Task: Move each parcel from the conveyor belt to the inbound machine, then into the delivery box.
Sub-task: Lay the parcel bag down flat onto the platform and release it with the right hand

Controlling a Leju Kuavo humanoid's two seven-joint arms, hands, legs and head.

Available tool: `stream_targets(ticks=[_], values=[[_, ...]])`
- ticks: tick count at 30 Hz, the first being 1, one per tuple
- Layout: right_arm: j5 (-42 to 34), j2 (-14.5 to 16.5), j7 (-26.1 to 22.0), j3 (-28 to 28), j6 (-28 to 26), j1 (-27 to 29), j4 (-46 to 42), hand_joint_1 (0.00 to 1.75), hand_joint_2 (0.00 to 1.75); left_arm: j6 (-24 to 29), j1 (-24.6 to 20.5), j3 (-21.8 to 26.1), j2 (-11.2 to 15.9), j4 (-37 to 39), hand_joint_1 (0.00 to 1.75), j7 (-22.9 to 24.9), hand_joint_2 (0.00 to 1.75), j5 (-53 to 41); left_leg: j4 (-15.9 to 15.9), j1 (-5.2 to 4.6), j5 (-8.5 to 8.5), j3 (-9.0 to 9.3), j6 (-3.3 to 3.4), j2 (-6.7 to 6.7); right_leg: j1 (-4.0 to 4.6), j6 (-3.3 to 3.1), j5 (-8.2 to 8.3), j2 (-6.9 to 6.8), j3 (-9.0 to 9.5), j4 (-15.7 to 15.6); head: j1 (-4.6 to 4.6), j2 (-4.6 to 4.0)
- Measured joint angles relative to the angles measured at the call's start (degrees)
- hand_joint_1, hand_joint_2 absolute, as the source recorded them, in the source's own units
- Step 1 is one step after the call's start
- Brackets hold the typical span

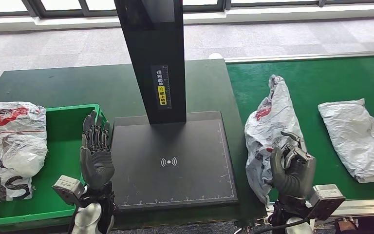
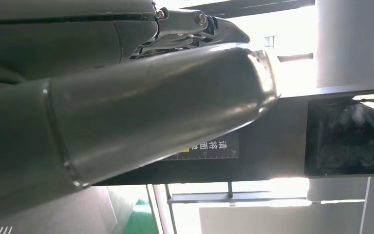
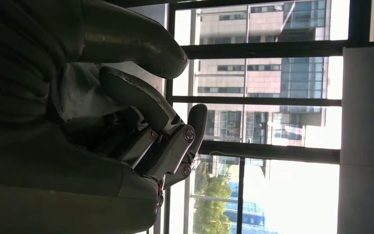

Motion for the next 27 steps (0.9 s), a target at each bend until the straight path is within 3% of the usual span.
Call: stream_targets(ticks=[13, 17, 22, 27], values=[[-0.6, 0.0, 0.0, 0.0, 0.4, 0.1, 0.0, 1.75, 1.75, 0.0, -0.1, 0.0, 0.0, 0.2, 0.00, 0.0, 0.00, 0.0, 0.0, 0.00, 0.00, 0.00, 0.00, 0.00, 0.00, 0.00, 0.00, 0.00, 0.00, 0.0, 0.00, 0.00], [-2.8, 0.0, 0.0, 0.6, 5.1, -1.1, 0.3, 1.75, 1.75, -0.3, -1.0, 0.0, 0.0, 0.9, 0.00, 0.0, 0.00, 0.1, 0.0, 0.00, 0.01, -0.03, 0.00, 0.00, 0.00, -0.01, 0.01, -0.01, 0.00, 0.0, 0.00, 0.00], [-6.2, 0.3, 0.0, 7.7, 9.8, -6.7, 2.1, 1.75, 1.75, -0.7, -4.8, -0.5, -0.1, 4.1, 0.00, 0.0, 0.00, 0.6, 0.0, 0.00, 0.10, -0.01, -0.06, 0.04, 0.00, -0.04, 0.10, 0.02, -0.01, 0.0, 0.00, 0.00], [-10.3, 0.3, 2.4, 17.0, 10.0, -14.9, 1.4, 1.75, 1.75, -0.5, -6.7, -0.8, -0.3, 6.0, 0.00, 0.0, 0.00, 1.5, 0.0, 0.01, 0.16, 0.01, -0.09, 0.04, 0.01, -0.09, 0.16, 0.07, -0.05, 0.1, 0.00, 0.00]])
